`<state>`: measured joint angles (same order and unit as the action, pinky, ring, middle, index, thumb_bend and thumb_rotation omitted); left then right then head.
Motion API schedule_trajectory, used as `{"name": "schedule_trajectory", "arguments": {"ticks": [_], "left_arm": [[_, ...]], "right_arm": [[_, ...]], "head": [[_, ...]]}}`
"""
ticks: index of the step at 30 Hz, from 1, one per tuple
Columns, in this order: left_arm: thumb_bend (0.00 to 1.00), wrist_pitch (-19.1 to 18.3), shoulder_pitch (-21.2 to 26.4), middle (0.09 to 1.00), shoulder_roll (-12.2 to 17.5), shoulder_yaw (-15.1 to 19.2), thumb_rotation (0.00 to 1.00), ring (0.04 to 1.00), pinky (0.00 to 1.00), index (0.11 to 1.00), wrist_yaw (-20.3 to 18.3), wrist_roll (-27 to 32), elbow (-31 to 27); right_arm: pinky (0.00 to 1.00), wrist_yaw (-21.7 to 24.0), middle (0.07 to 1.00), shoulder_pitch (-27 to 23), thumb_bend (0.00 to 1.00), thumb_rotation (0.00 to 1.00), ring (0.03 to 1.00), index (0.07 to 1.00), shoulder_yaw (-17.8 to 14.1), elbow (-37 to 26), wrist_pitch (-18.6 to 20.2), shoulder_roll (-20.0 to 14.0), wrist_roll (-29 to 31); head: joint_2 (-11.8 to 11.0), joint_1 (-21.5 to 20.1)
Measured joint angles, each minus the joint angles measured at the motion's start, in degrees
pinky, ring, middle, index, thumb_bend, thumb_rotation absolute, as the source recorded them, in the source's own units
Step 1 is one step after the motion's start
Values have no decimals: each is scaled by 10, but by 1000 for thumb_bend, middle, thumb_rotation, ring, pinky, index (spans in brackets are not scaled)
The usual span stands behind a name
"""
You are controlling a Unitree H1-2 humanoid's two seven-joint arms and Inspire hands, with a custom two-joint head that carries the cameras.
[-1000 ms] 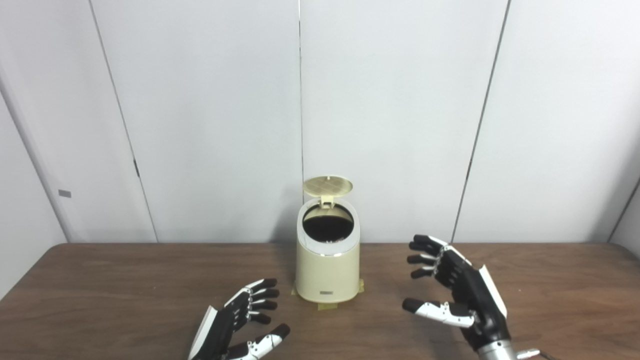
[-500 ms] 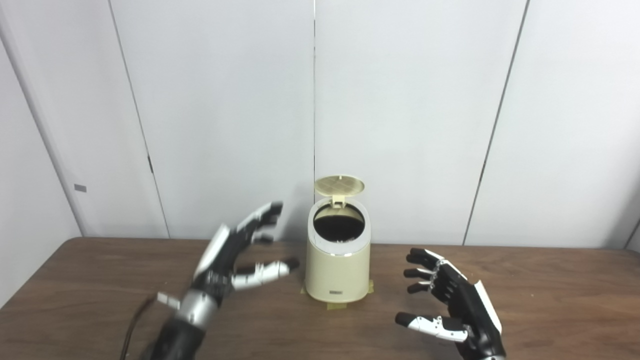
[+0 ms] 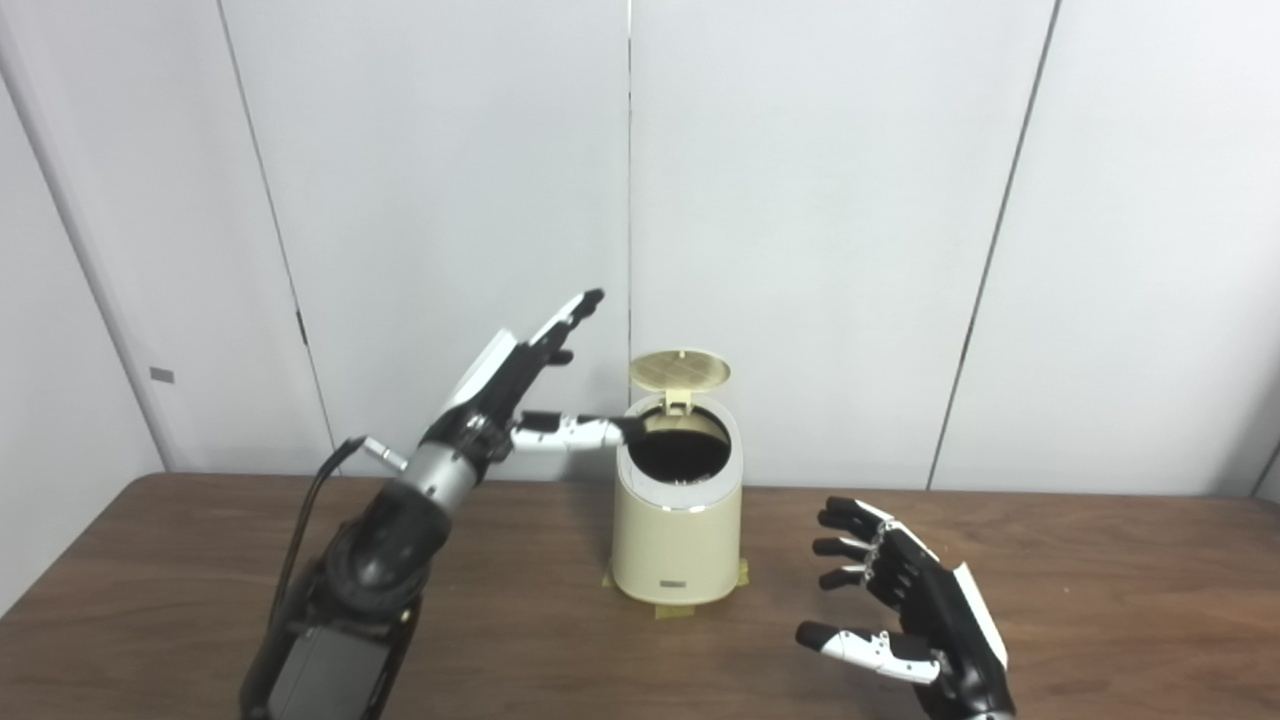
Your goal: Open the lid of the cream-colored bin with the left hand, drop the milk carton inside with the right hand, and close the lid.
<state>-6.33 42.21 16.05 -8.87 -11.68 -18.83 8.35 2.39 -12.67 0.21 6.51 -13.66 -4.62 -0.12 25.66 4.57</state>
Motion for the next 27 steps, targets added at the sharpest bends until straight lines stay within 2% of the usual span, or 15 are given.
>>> {"name": "schedule_trajectory", "arguments": {"ticks": [5, 9, 14, 18, 22, 27], "left_arm": [[919, 2, 37, 989, -1, -15, 404, 992, 869, 1000, 1, -22, 49], [915, 15, 53, 999, -1, -30, 388, 1000, 935, 991, 0, -29, 84], [984, 54, 73, 955, 24, -95, 335, 1000, 937, 905, -29, -84, 119], [969, 54, 76, 905, 28, -104, 329, 1000, 984, 856, -46, -104, 122], [986, 54, 79, 871, 30, -107, 342, 1000, 1000, 802, -66, -110, 121], [969, 58, 81, 840, 35, -108, 320, 1000, 1000, 793, -81, -111, 119]], "right_arm": [[541, 0, 771, 0, 804, 187, 704, 743, 1, 0, 0, 0, -7], [553, 0, 774, 0, 796, 192, 708, 734, 2, 1, 0, 3, -10], [568, -1, 768, 0, 779, 188, 693, 721, 7, 2, 1, 6, -26], [552, -2, 757, 0, 786, 195, 677, 716, 7, 2, 1, 10, -30], [598, -4, 748, 0, 795, 208, 709, 689, 8, 2, 0, 15, -38], [590, -10, 745, 0, 781, 200, 702, 685, 8, 4, 0, 15, -50]], "head": [[-4, -4], [-8, -14], [-9, -18], [-8, -23], [-7, -26], [-8, -26]]}}
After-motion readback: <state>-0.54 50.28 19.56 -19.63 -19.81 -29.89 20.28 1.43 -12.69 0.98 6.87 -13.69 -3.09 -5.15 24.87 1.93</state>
